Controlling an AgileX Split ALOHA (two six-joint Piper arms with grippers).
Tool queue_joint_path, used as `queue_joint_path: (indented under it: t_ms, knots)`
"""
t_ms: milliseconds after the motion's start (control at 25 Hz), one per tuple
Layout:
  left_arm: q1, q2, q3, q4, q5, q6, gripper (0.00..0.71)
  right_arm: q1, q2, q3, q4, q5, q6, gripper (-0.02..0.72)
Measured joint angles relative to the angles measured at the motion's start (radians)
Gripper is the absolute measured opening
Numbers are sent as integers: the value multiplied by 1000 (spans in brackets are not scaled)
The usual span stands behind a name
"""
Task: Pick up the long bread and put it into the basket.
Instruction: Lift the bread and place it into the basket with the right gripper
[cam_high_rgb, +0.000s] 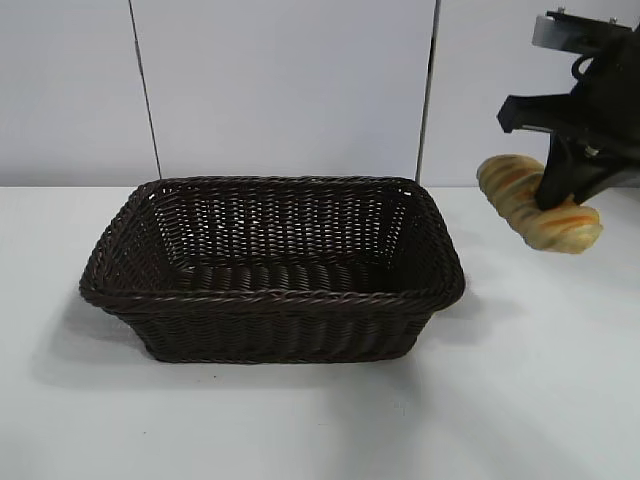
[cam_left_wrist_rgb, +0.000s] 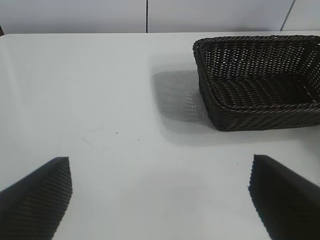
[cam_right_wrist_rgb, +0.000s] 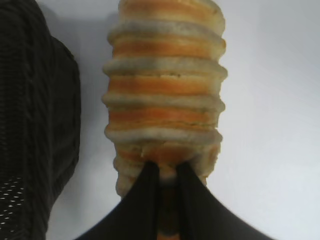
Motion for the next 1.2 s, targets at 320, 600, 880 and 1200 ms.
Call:
queue_joint_path:
  t_ms: [320, 600, 880, 1200]
  knots:
    - [0, 0, 0, 0, 0, 1, 694, 253, 31, -113, 1, 2, 74, 43]
    - [0, 0, 0, 0, 0, 1, 695, 402, 184, -232, -117, 13, -195, 43]
    - [0, 0, 0, 0, 0, 1, 695, 426, 270, -256, -160, -123, -719, 43]
    - [0, 0, 0, 0, 0, 1, 695, 426, 395, -257, -167, -190, -768, 43]
